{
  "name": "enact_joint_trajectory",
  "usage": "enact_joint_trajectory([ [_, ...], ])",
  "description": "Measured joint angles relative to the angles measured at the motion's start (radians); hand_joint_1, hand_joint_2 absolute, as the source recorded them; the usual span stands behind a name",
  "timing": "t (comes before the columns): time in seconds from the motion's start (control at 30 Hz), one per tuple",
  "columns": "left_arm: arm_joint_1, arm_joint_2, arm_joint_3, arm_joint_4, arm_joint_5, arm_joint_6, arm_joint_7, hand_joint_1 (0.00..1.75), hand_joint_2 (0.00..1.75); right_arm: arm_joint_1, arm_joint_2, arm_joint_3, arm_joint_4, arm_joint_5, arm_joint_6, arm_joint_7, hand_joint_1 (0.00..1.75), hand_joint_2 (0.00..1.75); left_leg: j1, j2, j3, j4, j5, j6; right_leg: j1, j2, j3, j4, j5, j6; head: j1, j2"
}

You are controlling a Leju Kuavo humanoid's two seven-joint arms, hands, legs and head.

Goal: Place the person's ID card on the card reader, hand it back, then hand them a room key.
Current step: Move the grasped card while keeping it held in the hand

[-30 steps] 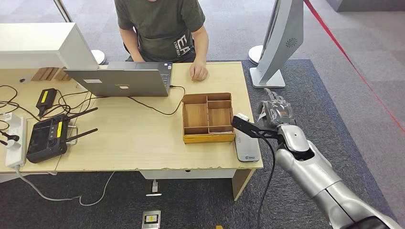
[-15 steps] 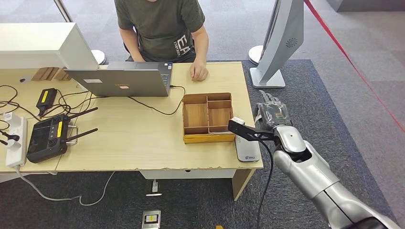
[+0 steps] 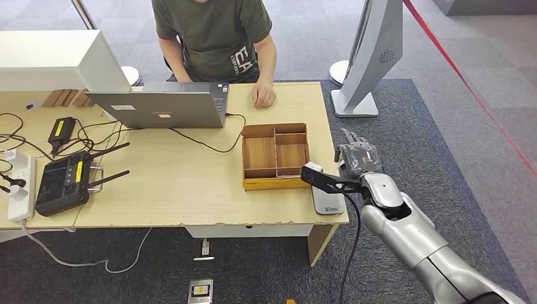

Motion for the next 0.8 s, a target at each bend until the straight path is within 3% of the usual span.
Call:
enact_joint_trajectory([
  [0.8,0.000,0.000,0.000,0.000,0.002,0.015,0.029,0.00,0.00,0.052,0.003,0.060,0.059,-0.095,-0.014,-0.004,1.75,1.75,0.000,0.000,0.000,0.000,0.000,0.000,0.000,0.000,0.000,0.000,0.000,0.000,0.000,0.000],
])
